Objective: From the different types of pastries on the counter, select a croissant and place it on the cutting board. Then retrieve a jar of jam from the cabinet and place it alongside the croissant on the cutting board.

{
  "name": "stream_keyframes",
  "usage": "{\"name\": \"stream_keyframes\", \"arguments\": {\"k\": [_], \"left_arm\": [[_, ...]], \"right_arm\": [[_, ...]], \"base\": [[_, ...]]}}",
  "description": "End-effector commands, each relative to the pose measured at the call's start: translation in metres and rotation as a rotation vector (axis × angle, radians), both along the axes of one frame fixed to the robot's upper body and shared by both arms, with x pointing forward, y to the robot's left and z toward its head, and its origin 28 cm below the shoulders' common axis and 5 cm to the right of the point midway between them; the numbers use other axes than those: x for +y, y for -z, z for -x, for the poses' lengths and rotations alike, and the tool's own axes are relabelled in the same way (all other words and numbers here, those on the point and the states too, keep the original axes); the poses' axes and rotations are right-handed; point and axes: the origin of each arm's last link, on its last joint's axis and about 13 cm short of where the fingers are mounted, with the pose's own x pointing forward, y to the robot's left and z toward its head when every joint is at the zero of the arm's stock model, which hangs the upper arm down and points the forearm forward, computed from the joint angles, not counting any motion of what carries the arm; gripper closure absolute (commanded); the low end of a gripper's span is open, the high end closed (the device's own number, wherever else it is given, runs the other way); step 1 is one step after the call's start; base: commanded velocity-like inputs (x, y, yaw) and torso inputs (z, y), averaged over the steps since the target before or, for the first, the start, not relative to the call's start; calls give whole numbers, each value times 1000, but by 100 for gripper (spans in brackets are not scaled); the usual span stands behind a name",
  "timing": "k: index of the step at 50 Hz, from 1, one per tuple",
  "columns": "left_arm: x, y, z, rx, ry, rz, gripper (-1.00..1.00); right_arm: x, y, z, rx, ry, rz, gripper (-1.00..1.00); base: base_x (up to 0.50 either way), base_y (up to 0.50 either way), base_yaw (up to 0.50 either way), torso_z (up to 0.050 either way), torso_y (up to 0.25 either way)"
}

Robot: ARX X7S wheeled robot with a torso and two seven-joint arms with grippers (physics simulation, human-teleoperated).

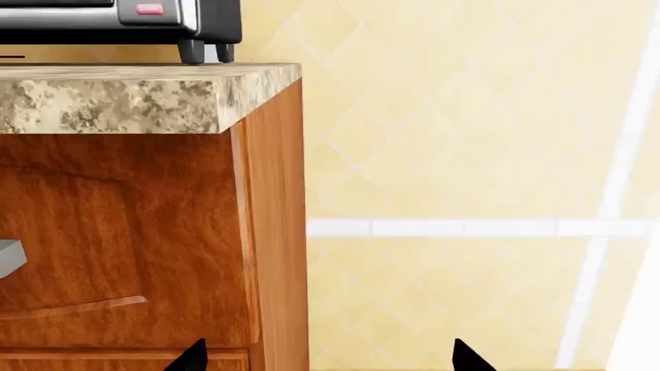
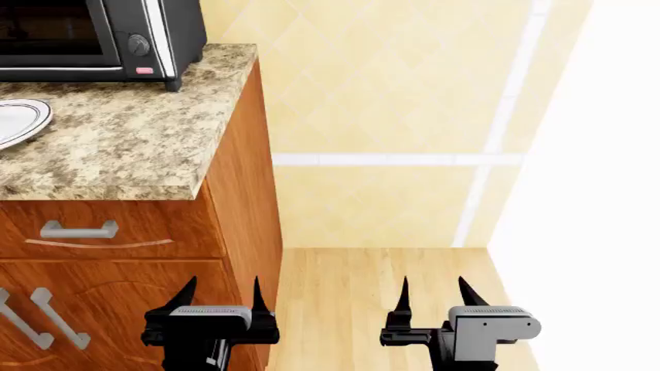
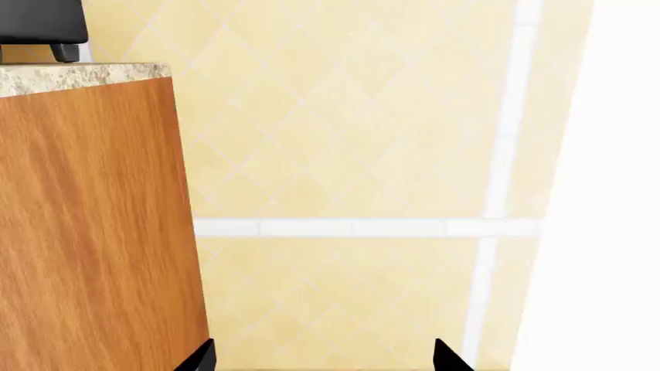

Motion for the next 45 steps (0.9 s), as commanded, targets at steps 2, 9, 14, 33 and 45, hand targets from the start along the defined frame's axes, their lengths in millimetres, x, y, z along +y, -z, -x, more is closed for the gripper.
{"name": "stream_keyframes", "arguments": {"k": [2, 9, 14, 33, 45], "left_arm": [[0, -2, -1, -4, 4, -2, -100], [-2, -8, -3, -7, 27, -2, -100], [-4, -38, -7, -45, 50, -33, -100], [15, -176, -17, -338, 76, -72, -100], [27, -211, -6, -399, 70, -72, -100]], "right_arm": [[-1, 0, 1, -25, -17, 8, -100], [0, -13, 7, -19, -13, 24, -100], [1, -36, 11, -15, -12, 29, -100], [-11, -186, -9, -141, -90, 80, -100], [-12, -239, 3, -272, -134, 132, -100]], "base": [[0, 0, 0, 0, 0], [0, 0, 0, 0, 0], [0, 0, 0, 0, 0], [0, 0, 0, 7, 0], [0, 0, 0, 50, 0]]}}
